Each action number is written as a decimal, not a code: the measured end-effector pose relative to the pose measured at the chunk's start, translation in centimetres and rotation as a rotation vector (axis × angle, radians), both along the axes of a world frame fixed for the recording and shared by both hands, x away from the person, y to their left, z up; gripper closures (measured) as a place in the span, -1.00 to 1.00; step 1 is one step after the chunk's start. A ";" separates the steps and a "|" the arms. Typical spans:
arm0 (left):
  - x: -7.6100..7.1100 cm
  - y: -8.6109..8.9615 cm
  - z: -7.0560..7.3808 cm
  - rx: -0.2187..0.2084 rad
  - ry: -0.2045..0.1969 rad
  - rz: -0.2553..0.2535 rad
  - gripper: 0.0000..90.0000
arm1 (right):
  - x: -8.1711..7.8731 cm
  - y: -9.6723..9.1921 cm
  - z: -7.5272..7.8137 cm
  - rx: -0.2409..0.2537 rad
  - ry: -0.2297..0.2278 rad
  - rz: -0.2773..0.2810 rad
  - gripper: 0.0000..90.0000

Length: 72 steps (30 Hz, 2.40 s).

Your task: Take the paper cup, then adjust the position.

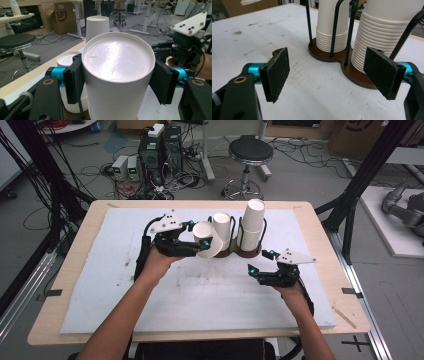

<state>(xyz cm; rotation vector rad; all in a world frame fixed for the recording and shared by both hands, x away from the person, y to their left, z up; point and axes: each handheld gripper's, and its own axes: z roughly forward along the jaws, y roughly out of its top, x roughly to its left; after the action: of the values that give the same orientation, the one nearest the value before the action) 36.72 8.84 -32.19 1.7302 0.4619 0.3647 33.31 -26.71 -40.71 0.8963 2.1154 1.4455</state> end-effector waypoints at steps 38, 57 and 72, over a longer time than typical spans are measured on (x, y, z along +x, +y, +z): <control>-2.7 -1.4 -3.3 0.019 0.027 -0.102 -0.21 | -1.5 2.1 0.6 0.073 -0.027 0.273 -0.54; -3.8 -3.8 -3.9 0.027 0.031 -0.145 -0.21 | -2.1 3.4 0.7 0.099 -0.047 0.340 -0.54; -4.0 -5.0 -4.3 0.024 0.031 -0.216 -0.21 | -2.3 4.2 0.6 0.104 -0.060 0.374 -0.54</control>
<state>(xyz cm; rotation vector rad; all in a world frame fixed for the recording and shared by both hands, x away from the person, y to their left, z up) 32.67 3.88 -36.53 1.7910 0.2903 0.1893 31.01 -22.53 -40.15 0.4981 2.2644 1.7521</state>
